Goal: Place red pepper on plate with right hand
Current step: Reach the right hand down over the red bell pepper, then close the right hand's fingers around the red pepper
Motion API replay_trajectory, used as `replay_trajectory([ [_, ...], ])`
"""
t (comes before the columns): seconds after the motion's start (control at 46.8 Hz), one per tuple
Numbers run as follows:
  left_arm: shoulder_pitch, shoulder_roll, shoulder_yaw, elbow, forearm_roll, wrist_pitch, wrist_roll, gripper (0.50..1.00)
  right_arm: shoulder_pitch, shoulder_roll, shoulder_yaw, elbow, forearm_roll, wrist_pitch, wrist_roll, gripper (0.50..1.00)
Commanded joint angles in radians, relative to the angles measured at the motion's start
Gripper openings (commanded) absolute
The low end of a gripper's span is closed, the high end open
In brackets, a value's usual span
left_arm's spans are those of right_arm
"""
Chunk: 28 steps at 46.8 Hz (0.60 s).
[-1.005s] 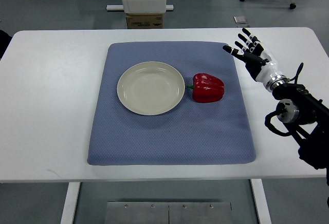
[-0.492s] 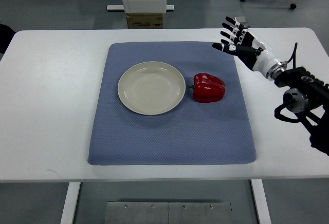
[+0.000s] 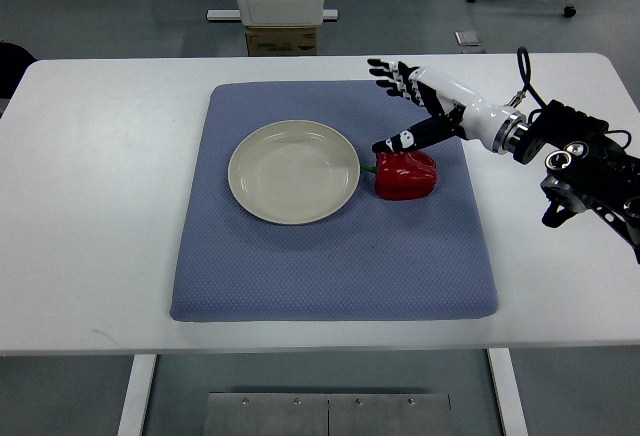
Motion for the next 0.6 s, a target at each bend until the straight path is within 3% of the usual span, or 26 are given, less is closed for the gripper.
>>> replay_trajectory([
  [0.0, 0.000, 0.000, 0.000, 0.000, 0.000, 0.000, 0.000, 1.000, 0.025, -0.004, -0.051, 0.015, -0.037, -0.002, 0.001, 0.972],
  [0.171, 0.000, 0.000, 0.000, 0.000, 0.000, 0.000, 0.000, 1.000, 0.049, -0.003, -0.100, 0.014, -0.089, -0.008, 0.001, 0.966],
  [0.578, 0.000, 0.000, 0.000, 0.000, 0.000, 0.000, 0.000, 1.000, 0.060, 0.008, -0.172, -0.008, -0.135, -0.101, 0.007, 0.958],
])
